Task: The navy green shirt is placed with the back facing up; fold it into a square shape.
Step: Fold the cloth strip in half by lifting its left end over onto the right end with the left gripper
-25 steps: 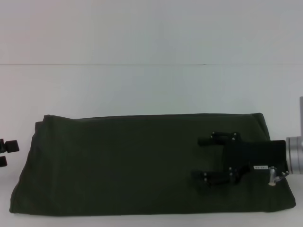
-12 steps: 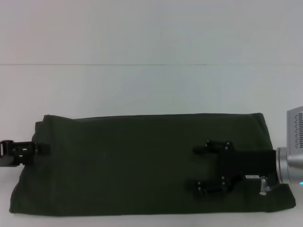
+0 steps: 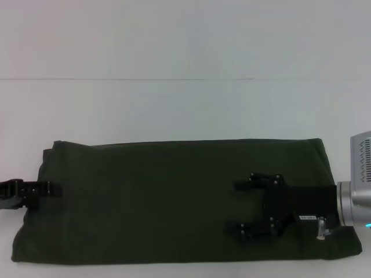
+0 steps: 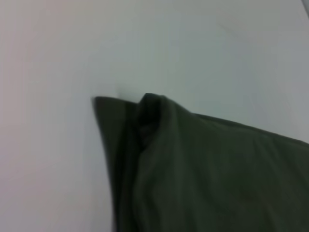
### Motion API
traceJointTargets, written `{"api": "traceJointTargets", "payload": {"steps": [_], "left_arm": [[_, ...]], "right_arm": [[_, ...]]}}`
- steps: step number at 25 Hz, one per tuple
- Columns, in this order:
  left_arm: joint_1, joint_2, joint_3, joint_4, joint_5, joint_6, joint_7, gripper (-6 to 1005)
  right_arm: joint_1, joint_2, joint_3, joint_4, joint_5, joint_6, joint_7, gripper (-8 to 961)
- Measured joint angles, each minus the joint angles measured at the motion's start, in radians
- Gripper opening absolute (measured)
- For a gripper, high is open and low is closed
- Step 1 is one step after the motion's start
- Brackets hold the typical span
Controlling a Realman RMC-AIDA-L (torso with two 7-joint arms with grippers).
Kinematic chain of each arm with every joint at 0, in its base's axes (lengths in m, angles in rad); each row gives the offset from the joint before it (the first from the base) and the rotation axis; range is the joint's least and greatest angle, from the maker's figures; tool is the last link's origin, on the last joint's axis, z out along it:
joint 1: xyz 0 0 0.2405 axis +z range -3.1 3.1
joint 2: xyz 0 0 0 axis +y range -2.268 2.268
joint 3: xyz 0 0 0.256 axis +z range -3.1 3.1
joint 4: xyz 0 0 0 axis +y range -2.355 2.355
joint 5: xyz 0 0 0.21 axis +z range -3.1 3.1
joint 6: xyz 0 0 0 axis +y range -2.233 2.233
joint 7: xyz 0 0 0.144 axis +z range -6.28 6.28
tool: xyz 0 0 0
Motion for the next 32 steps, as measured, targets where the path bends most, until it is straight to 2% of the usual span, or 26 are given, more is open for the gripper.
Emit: {"api": "traceJointTargets", "payload": {"steps": [7,22,32], "left_arm": [[-0.005,-0.008,-0.001,0.001,0.076,-0.040,-0.005,909],[0.010,0.002,-0.027,0.039,0.072,-0.031,-0.015,909],[0.010,-0.005,-0.015,0.029,0.086,-0.070,-0.017,910]], "right_arm": [[-0.001,-0.002,0.002,-0.002,0.000,0.005,0.002,918],[0.000,-0.002,0.004,-0.002,0.000,0.000,0.001,918],[-0.001,-0.002,0.001,-0.001,0.000,0.007,0.001,919]]}}
